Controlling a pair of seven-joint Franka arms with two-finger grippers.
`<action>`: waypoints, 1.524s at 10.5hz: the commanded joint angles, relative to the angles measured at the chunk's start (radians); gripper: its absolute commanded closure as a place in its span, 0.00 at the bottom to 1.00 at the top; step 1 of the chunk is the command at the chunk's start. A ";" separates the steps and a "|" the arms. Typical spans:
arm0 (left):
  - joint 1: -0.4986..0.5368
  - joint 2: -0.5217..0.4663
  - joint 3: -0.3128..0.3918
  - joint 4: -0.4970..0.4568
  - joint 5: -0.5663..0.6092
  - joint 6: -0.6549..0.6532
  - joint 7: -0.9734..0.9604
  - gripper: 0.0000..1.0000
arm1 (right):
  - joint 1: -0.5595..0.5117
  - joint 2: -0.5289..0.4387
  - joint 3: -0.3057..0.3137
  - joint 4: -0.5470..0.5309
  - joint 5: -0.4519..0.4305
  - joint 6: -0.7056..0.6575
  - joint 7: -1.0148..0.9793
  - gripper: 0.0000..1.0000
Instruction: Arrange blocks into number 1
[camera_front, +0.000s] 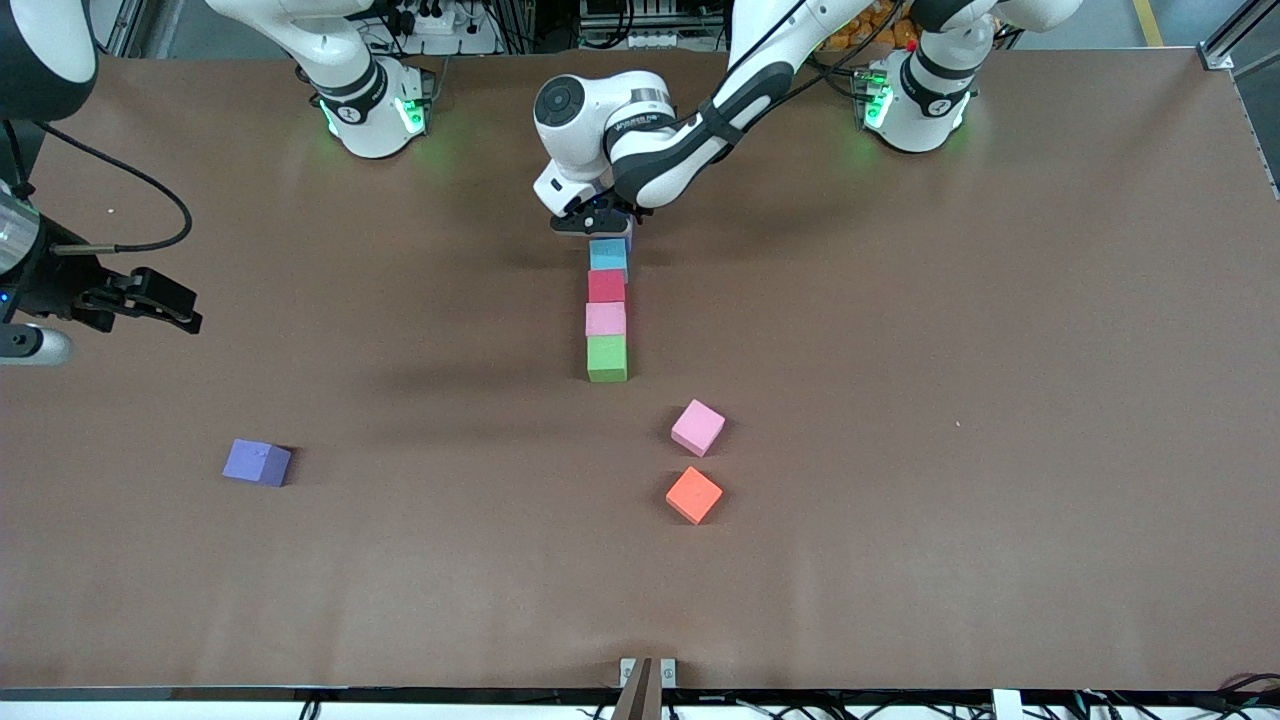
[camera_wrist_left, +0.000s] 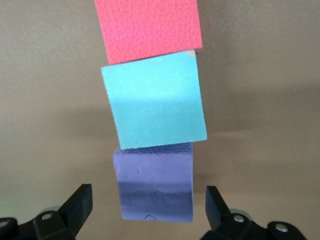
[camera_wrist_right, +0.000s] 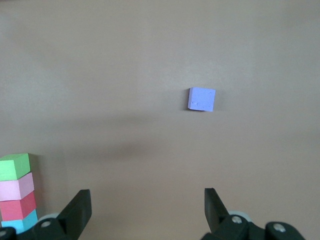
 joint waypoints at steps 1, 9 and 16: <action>-0.002 -0.068 0.002 -0.007 -0.022 -0.043 -0.015 0.00 | -0.015 -0.017 0.013 -0.002 -0.017 -0.015 0.020 0.00; 0.428 -0.329 0.003 -0.007 -0.097 -0.117 0.101 0.00 | -0.009 -0.010 0.013 0.001 -0.017 -0.021 0.022 0.00; 0.852 -0.392 0.003 0.020 -0.096 -0.119 0.426 0.00 | -0.009 -0.013 0.016 0.004 -0.016 -0.039 0.042 0.00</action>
